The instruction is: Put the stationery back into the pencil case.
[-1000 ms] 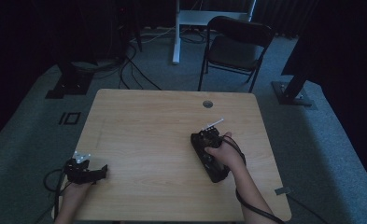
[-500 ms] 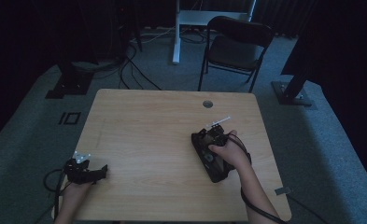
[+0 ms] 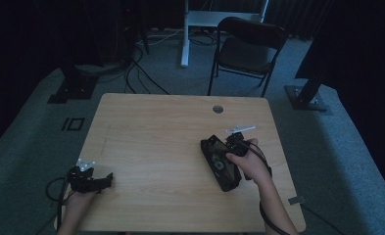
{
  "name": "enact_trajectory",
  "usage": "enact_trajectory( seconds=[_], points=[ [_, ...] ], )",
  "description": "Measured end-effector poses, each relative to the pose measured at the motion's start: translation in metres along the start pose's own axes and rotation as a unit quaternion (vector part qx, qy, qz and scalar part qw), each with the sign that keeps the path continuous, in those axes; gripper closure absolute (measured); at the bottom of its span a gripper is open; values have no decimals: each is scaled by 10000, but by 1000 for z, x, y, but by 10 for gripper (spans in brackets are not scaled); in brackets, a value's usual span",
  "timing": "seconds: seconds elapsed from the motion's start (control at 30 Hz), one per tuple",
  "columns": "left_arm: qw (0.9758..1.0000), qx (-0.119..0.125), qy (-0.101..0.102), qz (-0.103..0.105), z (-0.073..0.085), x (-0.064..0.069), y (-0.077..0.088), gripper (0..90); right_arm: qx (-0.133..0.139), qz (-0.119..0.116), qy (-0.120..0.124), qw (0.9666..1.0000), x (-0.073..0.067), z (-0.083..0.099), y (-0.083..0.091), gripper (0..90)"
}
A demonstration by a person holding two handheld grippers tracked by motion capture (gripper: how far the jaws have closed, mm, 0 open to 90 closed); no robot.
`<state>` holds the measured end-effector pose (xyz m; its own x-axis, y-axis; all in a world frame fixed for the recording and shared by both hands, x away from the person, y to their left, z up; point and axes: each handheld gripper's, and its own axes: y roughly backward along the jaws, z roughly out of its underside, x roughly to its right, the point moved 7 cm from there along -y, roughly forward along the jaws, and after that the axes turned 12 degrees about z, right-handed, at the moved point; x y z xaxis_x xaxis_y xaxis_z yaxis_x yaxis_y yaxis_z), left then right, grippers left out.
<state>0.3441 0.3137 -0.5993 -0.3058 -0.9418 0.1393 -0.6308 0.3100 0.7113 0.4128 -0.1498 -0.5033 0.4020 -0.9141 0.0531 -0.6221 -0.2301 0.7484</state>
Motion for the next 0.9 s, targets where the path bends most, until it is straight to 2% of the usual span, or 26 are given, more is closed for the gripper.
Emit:
enact_trajectory(
  seconds=[0.2, 0.3, 0.53, 0.73, 0.9],
  points=[
    [10000, 1, -1, 0, 0, 0, 0, 7, 247, 23, -162, 9996, 7, 2, 6, 363],
    [10000, 0, 0, 1, 0, 0, 0, 7, 403, 61, -280, 9988, 14, 3, 9, 341],
    [10000, 0, 0, 0, 0, 0, 0, 7, 702, 182, -382, 9966, 31, 9, 14, 303],
    [10000, 0, 0, 1, 0, 0, 0, 7, 742, 350, -361, 9960, 43, 17, 15, 295],
    [10000, -1, 0, 0, 0, 0, 0, 7, 773, 422, -457, 9951, 50, 24, 15, 283]
  ],
)
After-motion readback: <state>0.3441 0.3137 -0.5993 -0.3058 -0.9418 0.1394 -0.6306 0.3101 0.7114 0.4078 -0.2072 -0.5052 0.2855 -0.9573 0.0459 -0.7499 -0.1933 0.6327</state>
